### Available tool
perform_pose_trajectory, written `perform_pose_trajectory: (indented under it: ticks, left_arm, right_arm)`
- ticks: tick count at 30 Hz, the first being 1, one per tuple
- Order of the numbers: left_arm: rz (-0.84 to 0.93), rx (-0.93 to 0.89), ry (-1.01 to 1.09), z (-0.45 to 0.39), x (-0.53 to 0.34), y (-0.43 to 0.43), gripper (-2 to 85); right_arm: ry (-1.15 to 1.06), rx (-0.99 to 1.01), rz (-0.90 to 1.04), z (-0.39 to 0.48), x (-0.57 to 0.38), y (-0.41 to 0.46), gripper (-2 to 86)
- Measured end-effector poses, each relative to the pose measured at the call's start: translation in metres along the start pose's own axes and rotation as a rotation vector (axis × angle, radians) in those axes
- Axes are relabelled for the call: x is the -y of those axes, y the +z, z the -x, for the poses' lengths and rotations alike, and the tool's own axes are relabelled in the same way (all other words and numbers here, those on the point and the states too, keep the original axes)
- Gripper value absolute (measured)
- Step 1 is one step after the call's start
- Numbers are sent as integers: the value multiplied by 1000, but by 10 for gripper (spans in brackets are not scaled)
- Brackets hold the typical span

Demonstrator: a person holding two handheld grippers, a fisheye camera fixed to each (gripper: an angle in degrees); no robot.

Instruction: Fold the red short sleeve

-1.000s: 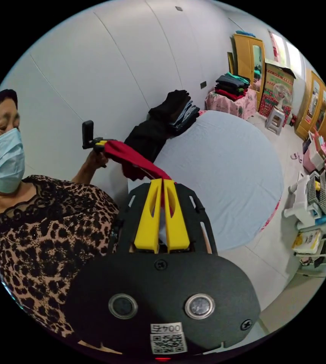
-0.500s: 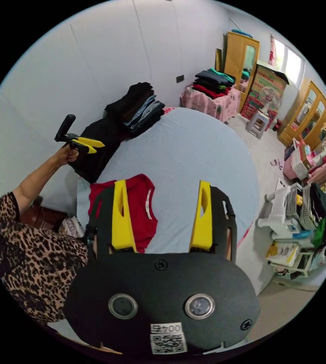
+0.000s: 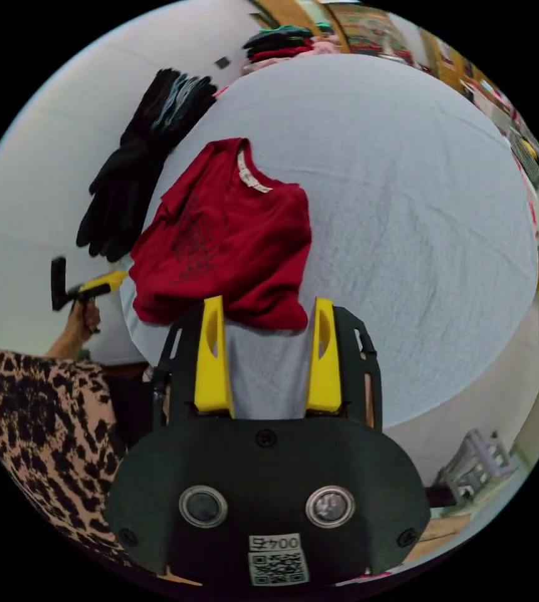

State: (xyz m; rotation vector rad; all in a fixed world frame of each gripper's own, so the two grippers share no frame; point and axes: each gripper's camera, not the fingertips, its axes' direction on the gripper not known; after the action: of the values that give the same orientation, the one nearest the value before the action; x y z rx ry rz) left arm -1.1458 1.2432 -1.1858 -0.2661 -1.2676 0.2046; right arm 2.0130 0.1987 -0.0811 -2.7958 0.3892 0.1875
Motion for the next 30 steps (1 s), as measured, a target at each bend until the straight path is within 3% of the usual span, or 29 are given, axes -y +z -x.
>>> perform_pose_trajectory:
  ticks: [4, 7, 12, 15, 20, 24, 30]
  left_arm:
    - [5, -16, -29, -13, -4, 14, 151]
    - [-10, -18, -42, -15, -3, 13, 146]
    - [-61, -7, -45, -15, -2, 1, 141]
    - [-45, -6, -39, -15, 4, 10, 142]
    - [12, 30, -25, -8, 14, 38, 143]
    - [-17, 99, -73, 23, 9, 46, 142]
    - [13, 177, -88, 77, 14, 80, 141]
  right_arm:
    - [-28, -68, 22, 5, 7, 25, 92]
    - [-89, -106, 151, 22, 19, 42, 44]
    - [-202, -267, -74, 16, 94, -66, 39]
    - [-125, -354, -109, -22, 157, -119, 74]
    - [-156, -33, -147, -27, 145, -137, 124]
    - [-270, 148, -43, 12, 50, -60, 145]
    - [-218, 299, 65, 28, -87, 15, 144]
